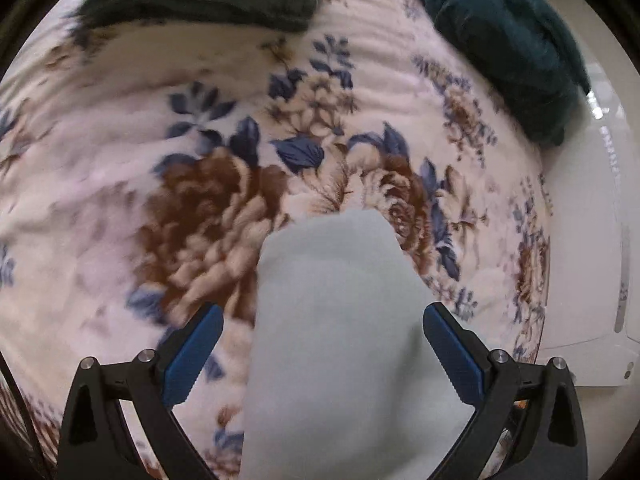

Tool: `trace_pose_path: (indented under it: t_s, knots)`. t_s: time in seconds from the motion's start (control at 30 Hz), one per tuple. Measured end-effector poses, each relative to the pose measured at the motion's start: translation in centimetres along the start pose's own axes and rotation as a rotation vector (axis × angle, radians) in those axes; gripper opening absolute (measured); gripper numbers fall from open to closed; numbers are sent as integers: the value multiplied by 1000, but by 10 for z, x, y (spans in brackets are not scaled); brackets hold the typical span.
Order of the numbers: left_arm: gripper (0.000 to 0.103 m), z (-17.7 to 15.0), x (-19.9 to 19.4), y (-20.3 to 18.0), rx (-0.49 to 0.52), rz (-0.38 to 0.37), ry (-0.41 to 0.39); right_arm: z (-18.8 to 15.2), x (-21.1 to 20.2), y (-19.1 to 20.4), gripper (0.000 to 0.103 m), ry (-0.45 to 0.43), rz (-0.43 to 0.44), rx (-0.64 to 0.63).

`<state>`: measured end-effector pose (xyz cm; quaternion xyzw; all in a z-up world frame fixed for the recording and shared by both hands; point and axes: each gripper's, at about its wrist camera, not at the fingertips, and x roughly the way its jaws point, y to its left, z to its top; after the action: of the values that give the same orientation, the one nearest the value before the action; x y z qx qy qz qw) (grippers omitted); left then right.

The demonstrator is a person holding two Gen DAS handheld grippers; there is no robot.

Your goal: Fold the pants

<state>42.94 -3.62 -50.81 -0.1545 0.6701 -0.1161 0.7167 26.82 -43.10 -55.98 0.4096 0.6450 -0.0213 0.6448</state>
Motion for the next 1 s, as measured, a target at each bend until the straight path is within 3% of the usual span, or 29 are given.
trace_pose_path:
  t_s: [0.07, 0.17, 0.2, 0.27, 0.33, 0.37, 0.4, 0.47, 0.53, 0.6, 0.7, 0.77, 0.9, 1.0]
  knots:
    - [102, 12, 24, 0, -2, -7, 74, -11, -15, 1, 86, -32, 28, 27]
    - [84, 21, 44, 1, 7, -10, 100, -29, -16, -3, 86, -22, 95, 83]
    - [67, 21, 45, 0, 25, 2, 97, -34, -7, -3, 86, 4, 90, 81]
    - [56, 20, 48, -1, 72, 26, 88, -37, 2, -4, 86, 33, 53, 64]
    - [50, 18, 49, 4, 84, 27, 80, -45, 22, -12, 86, 81, 76, 100]
    - [49, 19, 49, 9, 74, 20, 79, -51, 29, -18, 80, 102, 70, 120]
    - [48, 21, 50, 16, 59, 9, 79, -53, 35, -25, 68, 100, 81, 137]
    - [47, 27, 55, 33, 12, 3, 88, -53, 36, -38, 61, 58, 67, 170]
    - [48, 28, 60, 42, -17, -16, 98, -49, 32, -50, 61, 38, 55, 207]
    - [52, 27, 53, 36, -6, -6, 87, -48, 35, -49, 62, 75, 69, 216]
    - [56, 18, 29, 22, 13, 1, 65, -44, 22, -32, 74, 105, 54, 159]
    - [57, 5, 6, 17, 10, -10, 18, -45, 11, -30, 76, 88, 79, 177]
    - [70, -49, -41, 12, 8, -10, -72, -63, 1, -41, 80, 83, 153, 282]
    - [70, -86, -36, 13, 17, 42, -41, -86, 26, -41, 78, 155, 220, 332]
